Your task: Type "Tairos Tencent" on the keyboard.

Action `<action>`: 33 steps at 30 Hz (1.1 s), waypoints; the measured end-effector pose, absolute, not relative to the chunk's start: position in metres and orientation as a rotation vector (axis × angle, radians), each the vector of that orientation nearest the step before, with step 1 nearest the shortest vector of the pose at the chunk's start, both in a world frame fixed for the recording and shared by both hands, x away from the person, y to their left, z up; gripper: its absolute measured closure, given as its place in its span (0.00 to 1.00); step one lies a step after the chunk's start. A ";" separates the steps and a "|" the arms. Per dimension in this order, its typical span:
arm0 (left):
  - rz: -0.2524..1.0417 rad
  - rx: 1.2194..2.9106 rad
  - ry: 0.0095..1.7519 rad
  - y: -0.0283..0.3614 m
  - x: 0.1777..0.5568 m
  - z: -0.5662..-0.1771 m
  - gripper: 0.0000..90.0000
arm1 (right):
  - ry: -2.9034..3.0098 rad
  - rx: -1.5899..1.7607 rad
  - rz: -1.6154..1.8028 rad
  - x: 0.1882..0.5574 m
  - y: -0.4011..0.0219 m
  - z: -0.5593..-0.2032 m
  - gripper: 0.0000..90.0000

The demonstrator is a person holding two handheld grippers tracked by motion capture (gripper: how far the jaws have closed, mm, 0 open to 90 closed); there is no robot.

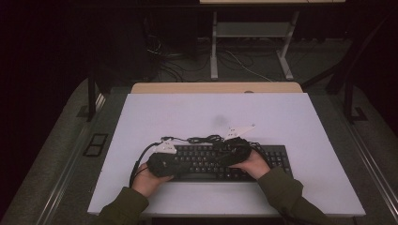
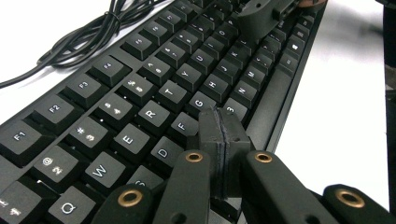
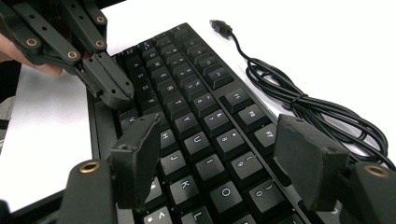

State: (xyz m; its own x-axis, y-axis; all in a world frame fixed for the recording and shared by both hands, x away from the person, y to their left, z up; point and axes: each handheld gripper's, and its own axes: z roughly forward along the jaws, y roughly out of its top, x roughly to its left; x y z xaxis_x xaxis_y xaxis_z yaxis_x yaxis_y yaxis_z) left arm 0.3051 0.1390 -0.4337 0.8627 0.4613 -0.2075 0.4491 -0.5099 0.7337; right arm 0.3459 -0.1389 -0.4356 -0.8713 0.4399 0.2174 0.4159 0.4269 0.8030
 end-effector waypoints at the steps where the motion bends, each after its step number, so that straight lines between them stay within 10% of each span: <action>1: 0.018 2.181 0.657 0.139 0.305 -0.434 0.99 | 2.632 0.789 1.469 0.346 -0.139 -0.436 0.35; 33: 0.028 2.195 0.657 0.138 0.304 -0.433 0.99 | 2.626 0.786 1.463 0.346 -0.139 -0.435 0.35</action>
State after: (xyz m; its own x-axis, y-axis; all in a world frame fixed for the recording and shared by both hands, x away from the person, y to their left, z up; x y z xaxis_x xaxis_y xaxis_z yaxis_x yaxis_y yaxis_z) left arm 0.3042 0.1385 -0.4334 0.8633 0.4652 -0.1958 0.4465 -0.5232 0.7258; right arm 0.3458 -0.1388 -0.4352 -0.8715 0.4436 0.2090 0.4113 0.4291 0.8042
